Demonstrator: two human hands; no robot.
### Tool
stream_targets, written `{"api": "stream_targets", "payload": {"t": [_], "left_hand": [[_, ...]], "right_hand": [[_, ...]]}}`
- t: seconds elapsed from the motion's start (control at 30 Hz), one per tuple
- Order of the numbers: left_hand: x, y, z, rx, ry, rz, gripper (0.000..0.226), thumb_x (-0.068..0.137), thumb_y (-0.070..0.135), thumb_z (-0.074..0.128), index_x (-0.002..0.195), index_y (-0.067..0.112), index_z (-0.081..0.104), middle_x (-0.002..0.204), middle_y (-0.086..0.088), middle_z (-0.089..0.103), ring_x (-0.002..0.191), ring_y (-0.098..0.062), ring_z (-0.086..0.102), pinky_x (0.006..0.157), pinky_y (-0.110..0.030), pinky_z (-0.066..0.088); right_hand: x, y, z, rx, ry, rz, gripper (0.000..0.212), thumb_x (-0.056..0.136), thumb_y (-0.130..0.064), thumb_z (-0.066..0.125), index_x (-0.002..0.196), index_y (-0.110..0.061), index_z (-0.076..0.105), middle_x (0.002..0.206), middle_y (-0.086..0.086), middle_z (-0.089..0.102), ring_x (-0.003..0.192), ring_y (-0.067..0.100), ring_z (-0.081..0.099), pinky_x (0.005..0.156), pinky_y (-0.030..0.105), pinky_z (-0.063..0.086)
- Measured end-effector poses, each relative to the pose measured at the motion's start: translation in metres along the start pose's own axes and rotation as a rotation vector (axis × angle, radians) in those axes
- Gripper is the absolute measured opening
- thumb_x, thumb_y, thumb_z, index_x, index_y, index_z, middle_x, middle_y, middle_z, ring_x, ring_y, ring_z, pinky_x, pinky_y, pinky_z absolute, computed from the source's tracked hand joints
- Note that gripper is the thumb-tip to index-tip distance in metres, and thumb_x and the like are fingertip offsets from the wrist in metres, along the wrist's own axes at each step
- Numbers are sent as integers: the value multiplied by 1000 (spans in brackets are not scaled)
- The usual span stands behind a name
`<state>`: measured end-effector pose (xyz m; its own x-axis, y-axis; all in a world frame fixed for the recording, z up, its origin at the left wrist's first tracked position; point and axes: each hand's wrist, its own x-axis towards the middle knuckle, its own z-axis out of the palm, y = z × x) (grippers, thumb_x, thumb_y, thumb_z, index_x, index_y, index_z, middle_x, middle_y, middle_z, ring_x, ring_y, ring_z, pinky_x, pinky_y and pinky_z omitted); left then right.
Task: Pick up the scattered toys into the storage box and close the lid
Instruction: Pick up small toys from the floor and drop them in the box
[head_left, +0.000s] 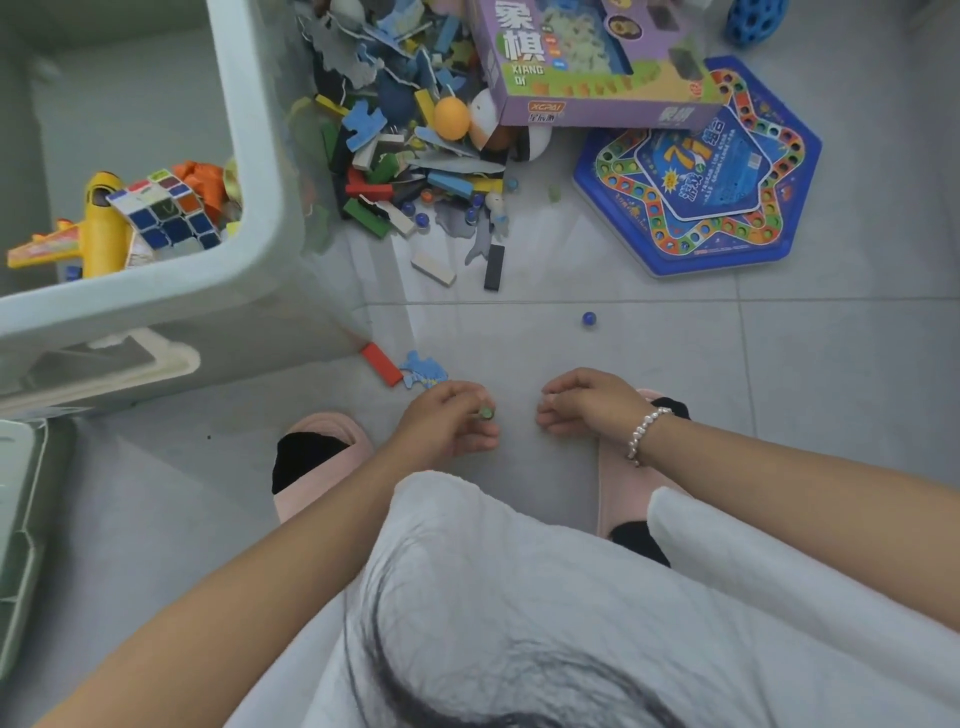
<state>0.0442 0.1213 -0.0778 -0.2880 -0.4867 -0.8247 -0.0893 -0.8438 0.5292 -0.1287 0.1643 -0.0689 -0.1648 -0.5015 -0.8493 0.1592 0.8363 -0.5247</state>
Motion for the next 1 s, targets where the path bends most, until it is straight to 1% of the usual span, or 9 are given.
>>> {"api": "stream_targets", "payload": {"t": [0.1, 0.23, 0.37, 0.47, 0.53, 0.6, 0.73, 0.87, 1.0], "left_hand": [[0, 7, -15, -170, -11, -165, 22, 90, 8, 35, 75, 11, 51, 58, -1, 54, 37, -12, 52, 36, -13, 39], [5, 7, -15, -77, 57, -206, 29, 93, 23, 40, 67, 13, 47, 59, 0, 41, 42, -14, 42, 35, -8, 27], [13, 4, -12, 227, 64, -38, 22, 93, 23, 53, 73, 12, 50, 70, -4, 40, 40, -10, 36, 35, -11, 21], [9, 5, -13, 406, 66, 55, 27, 93, 28, 54, 71, 13, 51, 58, -2, 38, 45, -12, 34, 36, -14, 27], [10, 3, -13, 568, 147, 141, 30, 91, 33, 57, 67, 16, 50, 56, 0, 44, 50, -13, 40, 45, -16, 34], [12, 0, -14, 647, 232, 217, 32, 87, 35, 61, 65, 17, 46, 59, 3, 47, 57, -12, 43, 53, -21, 35], [16, -4, -17, 700, 316, 390, 24, 80, 28, 72, 78, 13, 53, 60, 7, 40, 56, -6, 38, 53, -15, 32], [23, -6, -19, 933, 263, 500, 27, 80, 24, 72, 95, 8, 55, 80, 3, 50, 76, -15, 47, 68, -24, 35], [27, -6, -21, 1053, 246, 496, 25, 81, 25, 70, 90, 9, 52, 92, -6, 54, 79, -19, 48, 71, -31, 38]], "right_hand": [[-1, -7, 4, 121, -66, 131, 13, 91, 0, 47, 82, -6, 53, 78, 13, 58, 68, 20, 60, 56, 23, 53], [2, -13, 14, 57, -121, 141, 10, 90, -7, 54, 80, -6, 55, 75, 9, 56, 66, 17, 59, 55, 20, 51], [4, -15, 21, 44, -129, 85, 9, 90, -8, 56, 81, -6, 58, 77, 9, 57, 66, 16, 59, 55, 19, 51], [4, -15, 22, 67, -130, 86, 7, 89, -9, 55, 84, -5, 58, 76, 9, 57, 65, 16, 59, 56, 20, 51], [3, -15, 20, 66, -123, 90, 5, 89, -9, 56, 89, -4, 58, 76, 9, 57, 65, 16, 59, 58, 21, 50], [3, -15, 19, 61, -122, 93, 6, 89, -9, 56, 92, -4, 57, 76, 9, 57, 65, 16, 59, 57, 20, 51], [2, -16, 18, 56, -126, 105, 5, 89, -9, 56, 91, -5, 56, 76, 9, 57, 64, 16, 59, 56, 20, 51], [2, -15, 18, 44, -145, 115, 5, 89, -9, 55, 90, -5, 56, 76, 9, 56, 64, 16, 59, 57, 21, 50], [1, -14, 17, 36, -145, 119, 5, 90, -9, 55, 91, -4, 56, 75, 9, 55, 65, 16, 59, 55, 20, 50]]}}
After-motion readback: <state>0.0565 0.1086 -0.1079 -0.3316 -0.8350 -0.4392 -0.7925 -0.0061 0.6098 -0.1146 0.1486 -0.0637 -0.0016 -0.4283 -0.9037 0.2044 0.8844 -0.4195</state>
